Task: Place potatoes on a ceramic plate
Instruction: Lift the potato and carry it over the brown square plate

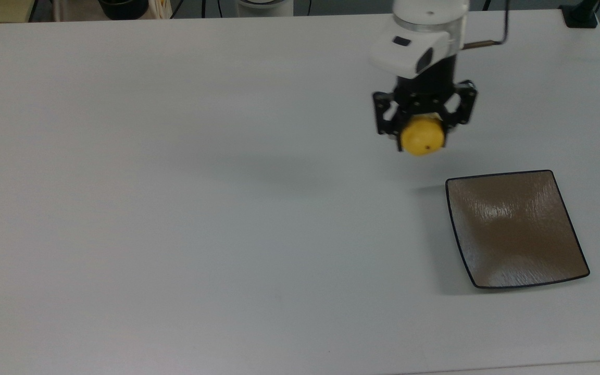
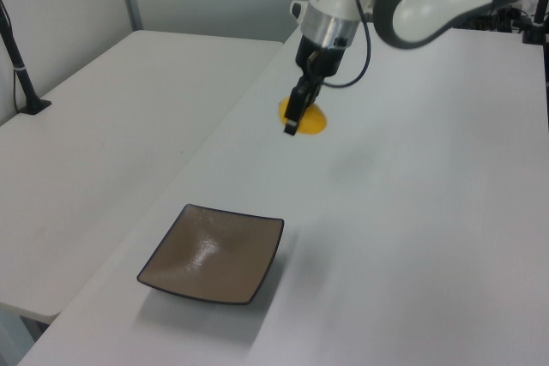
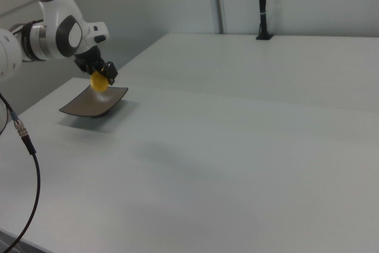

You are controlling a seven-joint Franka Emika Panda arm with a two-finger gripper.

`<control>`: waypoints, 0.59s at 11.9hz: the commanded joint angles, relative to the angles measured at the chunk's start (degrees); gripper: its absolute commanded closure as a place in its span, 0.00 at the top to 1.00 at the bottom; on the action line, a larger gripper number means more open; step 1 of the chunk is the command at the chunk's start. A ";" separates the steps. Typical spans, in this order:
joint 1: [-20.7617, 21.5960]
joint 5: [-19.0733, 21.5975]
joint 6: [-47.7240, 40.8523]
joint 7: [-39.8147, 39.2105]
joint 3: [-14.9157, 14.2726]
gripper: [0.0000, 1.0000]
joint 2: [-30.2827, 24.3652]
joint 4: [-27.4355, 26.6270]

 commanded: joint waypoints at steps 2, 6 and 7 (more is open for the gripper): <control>4.01 0.01 18.74 2.89 -0.35 0.01 6.72 2.04; 7.44 -0.08 33.45 2.98 -0.53 0.03 13.93 1.87; 7.53 -0.43 37.13 2.81 -0.35 0.04 15.95 1.96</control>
